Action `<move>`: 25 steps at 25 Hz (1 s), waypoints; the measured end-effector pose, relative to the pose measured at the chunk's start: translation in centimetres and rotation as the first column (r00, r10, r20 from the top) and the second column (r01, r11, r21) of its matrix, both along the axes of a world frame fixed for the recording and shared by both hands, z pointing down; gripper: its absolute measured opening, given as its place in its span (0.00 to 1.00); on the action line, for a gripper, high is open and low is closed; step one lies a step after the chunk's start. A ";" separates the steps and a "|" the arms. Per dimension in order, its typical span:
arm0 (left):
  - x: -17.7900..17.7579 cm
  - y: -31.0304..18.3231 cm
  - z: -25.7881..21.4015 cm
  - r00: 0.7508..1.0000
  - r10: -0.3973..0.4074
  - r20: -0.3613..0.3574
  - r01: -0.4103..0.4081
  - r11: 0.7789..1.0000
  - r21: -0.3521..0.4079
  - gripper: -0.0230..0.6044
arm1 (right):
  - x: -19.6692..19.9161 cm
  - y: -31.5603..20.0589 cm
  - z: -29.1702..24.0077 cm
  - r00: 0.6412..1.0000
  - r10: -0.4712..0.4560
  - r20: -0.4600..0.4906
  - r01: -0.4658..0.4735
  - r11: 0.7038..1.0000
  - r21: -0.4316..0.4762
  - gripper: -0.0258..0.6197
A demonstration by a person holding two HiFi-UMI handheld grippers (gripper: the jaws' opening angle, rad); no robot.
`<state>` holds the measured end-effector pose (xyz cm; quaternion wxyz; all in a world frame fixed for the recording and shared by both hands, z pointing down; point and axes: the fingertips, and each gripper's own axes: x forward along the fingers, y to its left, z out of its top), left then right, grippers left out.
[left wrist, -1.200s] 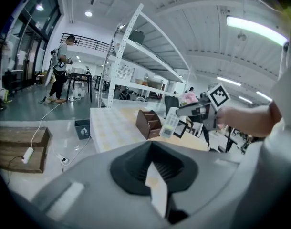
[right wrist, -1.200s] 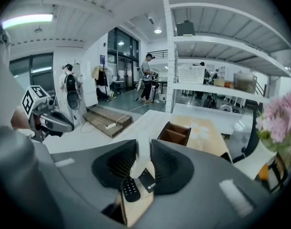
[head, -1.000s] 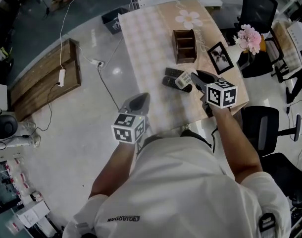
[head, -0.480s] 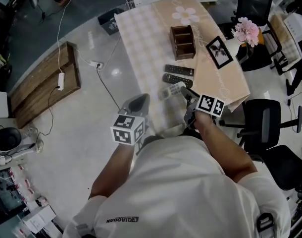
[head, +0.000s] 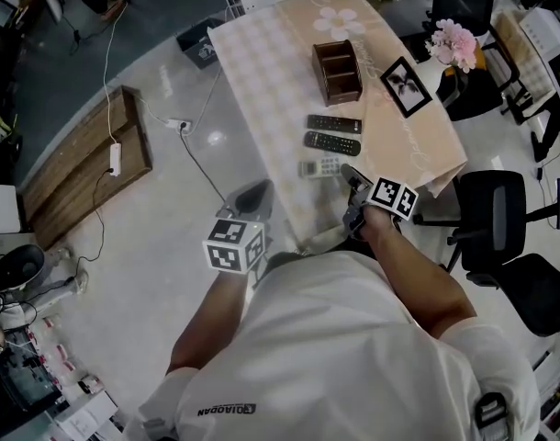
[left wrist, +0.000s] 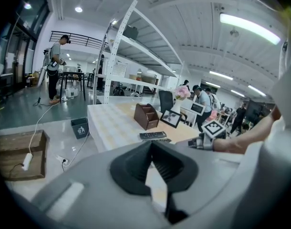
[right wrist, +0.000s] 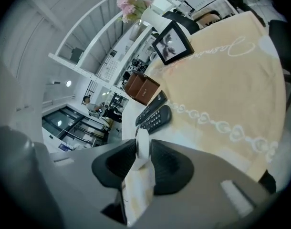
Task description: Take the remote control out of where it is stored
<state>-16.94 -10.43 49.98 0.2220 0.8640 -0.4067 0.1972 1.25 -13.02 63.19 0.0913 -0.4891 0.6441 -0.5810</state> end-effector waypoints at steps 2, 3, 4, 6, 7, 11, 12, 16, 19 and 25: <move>0.0 0.2 0.0 1.000 0.008 -0.005 -0.007 1.000 0.002 0.04 | 0.4 0.5 0.9 0.999 -0.012 -0.045 0.011 1.000 -0.029 0.20; 0.0 0.3 0.0 1.000 0.011 -0.009 -0.011 1.000 0.004 0.04 | 0.6 0.8 1.4 0.997 -0.023 -0.072 0.020 0.999 -0.042 0.20; 0.1 0.4 0.0 1.000 0.014 -0.013 -0.014 1.000 0.005 0.04 | 0.8 1.0 1.8 0.995 -0.033 -0.099 0.028 0.998 -0.053 0.20; 0.1 0.7 0.0 1.000 0.021 -0.019 -0.021 1.000 0.007 0.04 | 1.1 1.2 2.3 0.989 -0.050 -0.142 0.043 0.997 -0.058 0.21; 0.1 0.9 -0.1 0.999 0.024 -0.022 -0.024 1.000 0.007 0.04 | 1.3 1.3 2.4 0.986 -0.056 -0.160 0.047 0.997 -0.056 0.21; -0.4 1.2 -0.1 0.999 0.025 -0.032 -0.025 1.000 0.007 0.04 | 1.5 1.5 2.9 0.974 -0.075 -0.215 0.062 0.996 -0.064 0.21; -0.5 1.3 -0.1 0.999 0.026 -0.035 -0.025 1.000 0.008 0.04 | 1.5 1.6 3.0 0.971 -0.082 -0.227 0.068 0.995 -0.069 0.22; -0.8 1.6 0.1 0.999 0.028 -0.042 -0.028 1.000 0.010 0.04 | 1.7 1.7 3.2 0.944 -0.127 -0.304 0.110 0.991 -0.072 0.22; -0.9 1.8 0.0 0.998 0.033 -0.050 -0.033 0.999 0.010 0.04 | 2.1 1.9 2.7 0.919 -0.150 -0.365 0.135 0.989 -0.065 0.24; -0.6 2.0 -0.2 0.996 0.038 -0.080 -0.037 0.999 0.019 0.04 | 2.3 3.2 -0.4 0.861 -0.197 -0.469 0.224 0.975 0.002 0.18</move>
